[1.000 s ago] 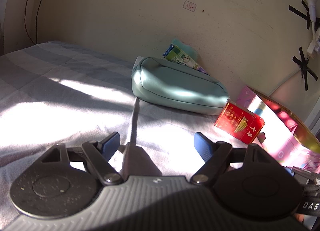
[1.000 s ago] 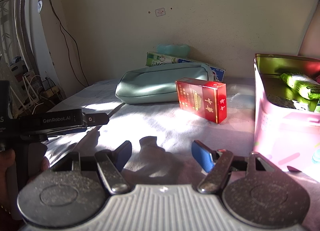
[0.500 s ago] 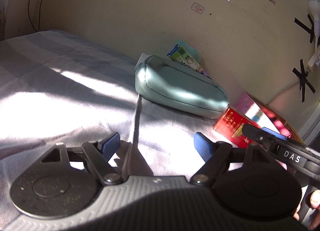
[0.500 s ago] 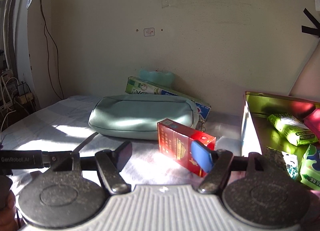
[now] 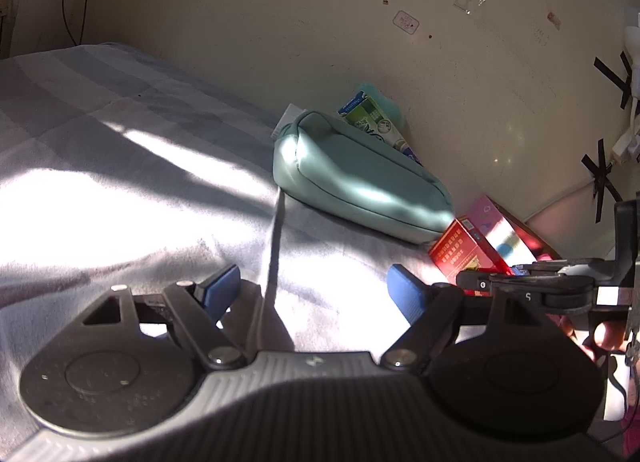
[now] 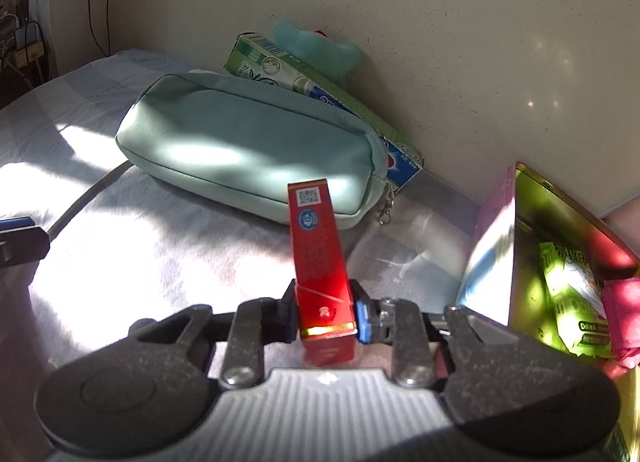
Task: Organize objects
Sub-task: 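Close the right gripper around the red cigarette box, then lift the red cigarette box with the right gripper toward the pink tin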
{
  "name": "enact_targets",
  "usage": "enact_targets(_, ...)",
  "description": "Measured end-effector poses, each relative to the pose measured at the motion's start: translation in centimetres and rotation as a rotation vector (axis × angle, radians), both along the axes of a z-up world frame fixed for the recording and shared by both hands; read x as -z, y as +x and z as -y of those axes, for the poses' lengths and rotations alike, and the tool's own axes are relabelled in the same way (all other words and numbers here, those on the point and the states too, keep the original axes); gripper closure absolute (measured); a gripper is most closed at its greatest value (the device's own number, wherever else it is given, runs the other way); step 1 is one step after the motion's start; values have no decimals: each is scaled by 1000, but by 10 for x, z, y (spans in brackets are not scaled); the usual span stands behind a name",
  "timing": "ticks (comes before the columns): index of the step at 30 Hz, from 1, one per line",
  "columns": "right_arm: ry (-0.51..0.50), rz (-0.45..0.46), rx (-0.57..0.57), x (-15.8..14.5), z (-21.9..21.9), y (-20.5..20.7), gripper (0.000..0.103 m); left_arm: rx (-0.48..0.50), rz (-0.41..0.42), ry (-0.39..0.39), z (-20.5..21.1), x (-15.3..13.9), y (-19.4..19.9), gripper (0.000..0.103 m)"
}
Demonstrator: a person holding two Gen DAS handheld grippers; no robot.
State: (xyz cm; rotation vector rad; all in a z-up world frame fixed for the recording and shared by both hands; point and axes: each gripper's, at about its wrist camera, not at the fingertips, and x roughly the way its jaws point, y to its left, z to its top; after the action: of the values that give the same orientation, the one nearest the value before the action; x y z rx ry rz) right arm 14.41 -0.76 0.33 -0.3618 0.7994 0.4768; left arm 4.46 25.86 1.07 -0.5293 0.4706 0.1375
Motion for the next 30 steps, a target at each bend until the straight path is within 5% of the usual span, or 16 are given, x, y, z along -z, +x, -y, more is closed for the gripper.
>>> enact_targets(5, 431, -306, -134, -11, 18, -31, 79, -15, 57, -77, -6, 0, -11, 21)
enact_targets(9, 503, -467, -196, 11, 16, -43, 76, -55, 83, -122, -12, 1, -19, 21)
enact_targets(13, 466, -310, -134, 16, 23, -62, 53, -52, 61, -126, -12, 3, -18, 21)
enact_targets(16, 389, -69, -94, 6, 26, -88, 26, -36, 62, -108, -9, 1, -19, 21)
enact_targets(23, 310, 82, -178, 7, 22, -122, 18, 23, 67, -85, -1, -2, -22, 21)
enact_targets(29, 172, 85, -171, 28, 0, -105, 19, 185, 54, -78, 17, -1, -16, 20)
enact_targets(30, 215, 56, -166, 28, 3, -101, 19, 220, 39, -72, 23, -1, -13, 20)
